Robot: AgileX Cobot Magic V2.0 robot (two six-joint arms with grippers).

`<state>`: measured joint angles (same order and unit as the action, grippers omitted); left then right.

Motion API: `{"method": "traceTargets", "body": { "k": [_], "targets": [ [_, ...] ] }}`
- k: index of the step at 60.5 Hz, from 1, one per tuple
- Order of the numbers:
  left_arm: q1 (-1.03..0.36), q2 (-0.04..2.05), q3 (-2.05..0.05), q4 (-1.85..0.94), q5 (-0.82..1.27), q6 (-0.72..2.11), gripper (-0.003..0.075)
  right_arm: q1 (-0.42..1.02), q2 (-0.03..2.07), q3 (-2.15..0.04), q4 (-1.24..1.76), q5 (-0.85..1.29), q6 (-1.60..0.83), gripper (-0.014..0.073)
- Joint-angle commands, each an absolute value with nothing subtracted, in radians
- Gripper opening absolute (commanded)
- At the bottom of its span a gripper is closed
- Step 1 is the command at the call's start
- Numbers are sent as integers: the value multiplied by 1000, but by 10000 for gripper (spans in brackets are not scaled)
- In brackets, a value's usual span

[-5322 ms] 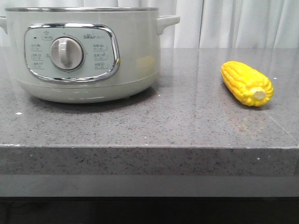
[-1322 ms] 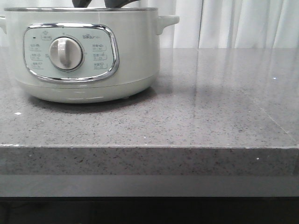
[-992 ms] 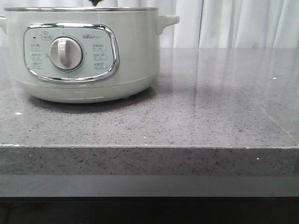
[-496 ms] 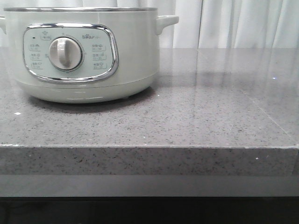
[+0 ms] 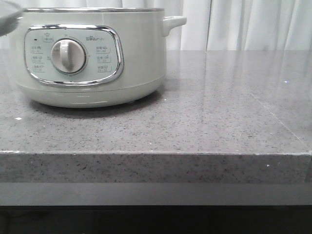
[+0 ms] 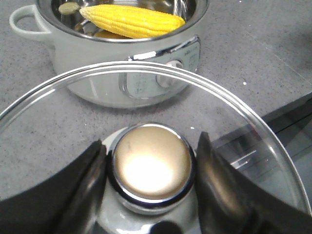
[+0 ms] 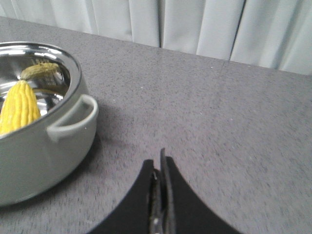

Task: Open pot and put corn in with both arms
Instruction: 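Withdraw the right gripper from the pot, then lower the glass lid onto the pot with the left gripper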

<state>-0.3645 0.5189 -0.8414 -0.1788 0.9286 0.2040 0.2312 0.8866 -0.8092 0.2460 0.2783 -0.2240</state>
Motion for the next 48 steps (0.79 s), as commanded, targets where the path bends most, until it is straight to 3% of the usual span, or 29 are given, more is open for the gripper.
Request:
{"method": "traceTargets", "body": {
  "k": [1,26,48],
  "targets": [
    [-370,616,-946,-207,727,227,242,227,771,-732,241,179,-233,-68],
    [-370,1092,-1367,-212,709,233,242,227,241,-377,249,236,-233,-68],
    [-370,1434,-1655,-221,693,233,242,227,174,-338,249,199,-233,-68]
  ]
}}
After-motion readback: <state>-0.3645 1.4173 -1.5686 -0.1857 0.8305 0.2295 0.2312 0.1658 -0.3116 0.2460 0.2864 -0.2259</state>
